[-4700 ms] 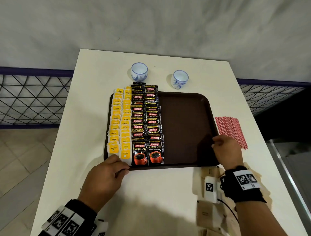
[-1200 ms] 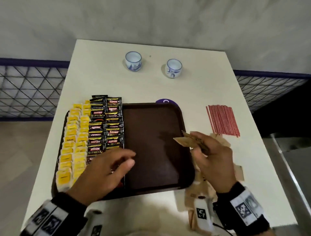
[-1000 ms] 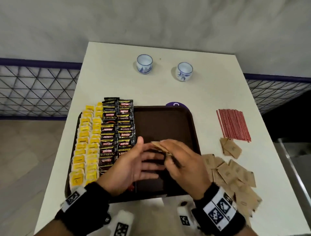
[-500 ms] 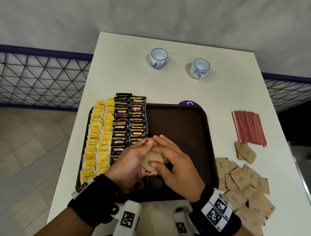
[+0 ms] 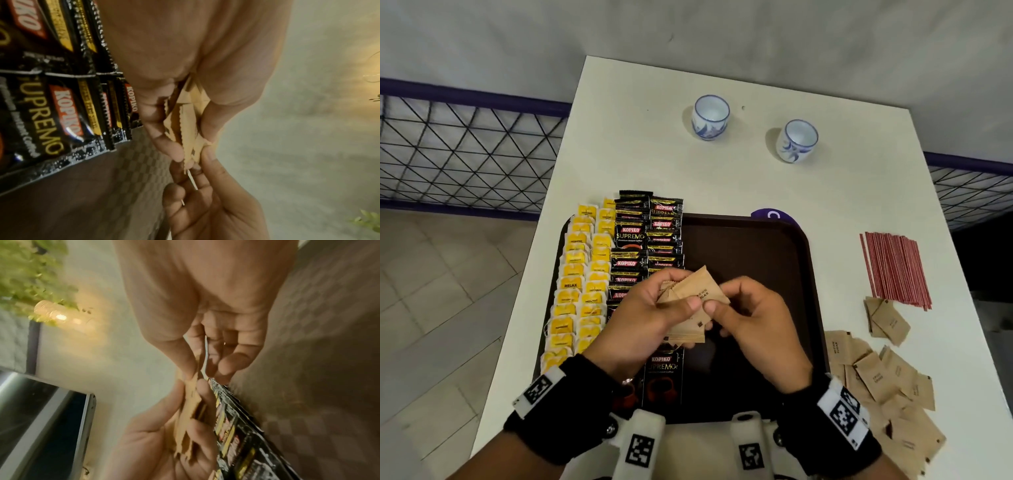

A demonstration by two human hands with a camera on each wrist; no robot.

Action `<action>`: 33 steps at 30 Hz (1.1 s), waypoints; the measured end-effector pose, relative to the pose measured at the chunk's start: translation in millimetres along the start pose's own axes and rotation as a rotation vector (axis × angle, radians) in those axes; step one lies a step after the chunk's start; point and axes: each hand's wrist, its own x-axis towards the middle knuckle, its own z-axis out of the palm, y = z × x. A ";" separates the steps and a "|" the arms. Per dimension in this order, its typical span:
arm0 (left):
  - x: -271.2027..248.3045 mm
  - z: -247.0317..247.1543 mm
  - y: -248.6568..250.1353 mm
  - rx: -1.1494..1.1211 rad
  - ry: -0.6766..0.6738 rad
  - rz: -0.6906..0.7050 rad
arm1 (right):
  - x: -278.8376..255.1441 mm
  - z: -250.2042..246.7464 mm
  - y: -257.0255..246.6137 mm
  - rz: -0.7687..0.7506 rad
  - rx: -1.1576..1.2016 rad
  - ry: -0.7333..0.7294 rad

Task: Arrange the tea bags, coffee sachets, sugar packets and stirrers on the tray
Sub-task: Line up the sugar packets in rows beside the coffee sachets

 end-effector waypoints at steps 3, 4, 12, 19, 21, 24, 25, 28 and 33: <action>-0.3 -0.9 4.0 0.030 0.026 -0.007 | 3.9 -5.2 -5.3 0.048 0.033 -0.045; -0.1 -1.3 5.1 0.038 0.036 -0.007 | 5.5 -6.7 -7.0 0.043 0.015 -0.062; 4.1 -8.2 6.3 0.342 0.047 0.056 | 23.2 -16.0 -19.2 -0.030 -0.072 -0.104; -3.4 -23.2 13.8 0.004 0.081 -0.093 | 83.7 -37.9 -28.8 0.021 -0.043 0.052; -5.4 -26.6 13.6 0.002 0.083 -0.105 | 106.2 -37.9 -29.9 0.012 -0.097 0.066; -7.8 -29.5 12.6 0.010 0.093 -0.117 | 130.3 -34.3 -34.6 0.047 -0.123 0.061; -8.3 -30.8 12.4 0.010 0.096 -0.117 | 136.1 -33.1 -37.0 0.059 -0.115 0.058; -10.0 -35.0 11.4 0.011 0.105 -0.118 | 148.5 -31.1 -43.9 0.096 -0.071 0.027; -9.7 -37.8 10.7 0.003 0.106 -0.131 | 165.6 -24.8 -49.5 0.178 -0.123 -0.059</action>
